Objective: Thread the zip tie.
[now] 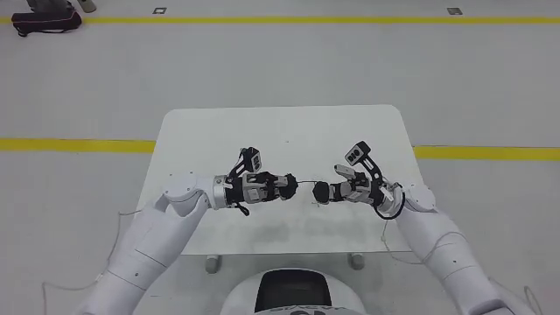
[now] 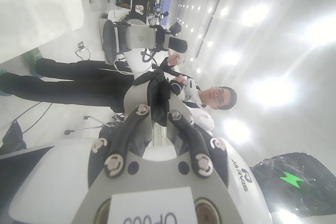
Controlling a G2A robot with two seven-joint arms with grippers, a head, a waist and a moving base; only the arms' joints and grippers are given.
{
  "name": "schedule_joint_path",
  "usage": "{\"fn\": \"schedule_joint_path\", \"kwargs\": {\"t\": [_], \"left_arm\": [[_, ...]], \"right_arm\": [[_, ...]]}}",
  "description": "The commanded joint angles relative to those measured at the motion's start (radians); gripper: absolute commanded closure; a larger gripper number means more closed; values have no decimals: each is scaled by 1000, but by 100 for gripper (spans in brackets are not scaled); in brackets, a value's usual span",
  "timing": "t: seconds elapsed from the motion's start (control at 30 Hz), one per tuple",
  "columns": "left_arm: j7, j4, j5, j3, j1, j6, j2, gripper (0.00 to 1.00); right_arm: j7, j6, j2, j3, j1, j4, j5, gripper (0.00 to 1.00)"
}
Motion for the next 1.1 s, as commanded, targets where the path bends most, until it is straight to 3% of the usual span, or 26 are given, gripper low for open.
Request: {"fn": "schedule_joint_path", "kwargs": {"t": [0.0,0.13,0.2,0.27,0.37,0.7,1.07], "left_arm": [[-18,15,-40,-1,-4,7,0,100],[-50,37,-83,3,-14,14,1,100],[-62,46,-95,9,-20,16,1,100],[-70,54,-103,14,-25,20,1,100],[-69,64,-106,24,-33,21,1,100],[-58,76,-138,38,-41,11,2,100],[-54,73,-138,50,-42,5,8,100]], "right_arm": [[3,1,4,4,-4,-9,10,0],[3,-3,16,4,-8,-19,17,1],[3,-9,22,-1,-8,-22,22,28],[3,-11,27,-8,-7,-24,28,45],[3,-18,35,-22,-4,-28,36,55],[3,-31,56,-65,4,-37,75,63],[3,-31,64,-52,-4,-46,101,71]]}}
